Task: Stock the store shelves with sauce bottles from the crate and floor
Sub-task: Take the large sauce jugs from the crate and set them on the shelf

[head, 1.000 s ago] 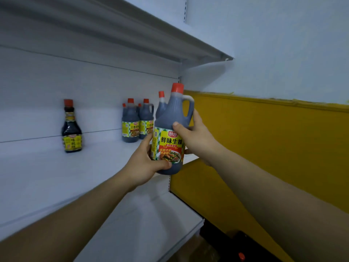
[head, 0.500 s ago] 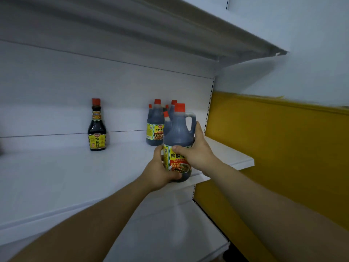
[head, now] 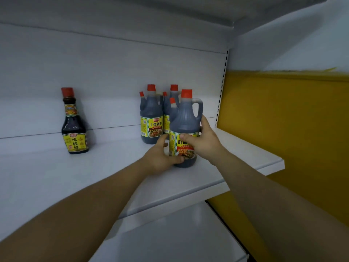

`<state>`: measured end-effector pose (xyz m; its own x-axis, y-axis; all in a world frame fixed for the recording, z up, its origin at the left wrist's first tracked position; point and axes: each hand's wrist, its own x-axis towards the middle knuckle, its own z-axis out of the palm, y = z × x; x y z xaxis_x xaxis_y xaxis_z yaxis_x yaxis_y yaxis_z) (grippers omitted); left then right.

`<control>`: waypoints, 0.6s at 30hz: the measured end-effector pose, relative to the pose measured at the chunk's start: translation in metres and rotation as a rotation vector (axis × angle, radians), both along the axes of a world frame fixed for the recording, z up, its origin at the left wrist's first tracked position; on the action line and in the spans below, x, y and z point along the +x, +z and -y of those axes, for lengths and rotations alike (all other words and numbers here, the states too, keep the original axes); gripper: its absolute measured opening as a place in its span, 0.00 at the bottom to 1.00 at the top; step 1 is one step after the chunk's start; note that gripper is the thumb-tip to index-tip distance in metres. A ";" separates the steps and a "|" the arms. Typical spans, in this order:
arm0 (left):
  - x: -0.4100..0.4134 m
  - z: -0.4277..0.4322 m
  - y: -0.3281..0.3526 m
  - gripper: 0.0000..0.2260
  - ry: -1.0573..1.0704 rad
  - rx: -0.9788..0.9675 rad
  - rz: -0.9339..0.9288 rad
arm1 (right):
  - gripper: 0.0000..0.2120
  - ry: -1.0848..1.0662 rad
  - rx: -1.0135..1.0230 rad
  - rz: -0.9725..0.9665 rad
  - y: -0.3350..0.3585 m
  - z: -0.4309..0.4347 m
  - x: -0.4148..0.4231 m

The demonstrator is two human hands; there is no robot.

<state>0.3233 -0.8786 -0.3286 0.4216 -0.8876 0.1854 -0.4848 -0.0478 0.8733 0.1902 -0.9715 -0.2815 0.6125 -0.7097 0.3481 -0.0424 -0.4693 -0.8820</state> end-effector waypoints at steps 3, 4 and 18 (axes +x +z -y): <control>0.017 0.019 -0.006 0.43 0.063 0.058 0.075 | 0.34 0.007 0.022 0.010 -0.003 0.026 0.017; 0.021 0.024 -0.007 0.43 0.082 0.049 0.088 | 0.34 0.004 0.025 0.016 -0.004 0.035 0.023; 0.052 0.102 -0.016 0.33 0.166 -0.090 0.004 | 0.33 0.076 0.080 0.093 -0.022 0.112 0.066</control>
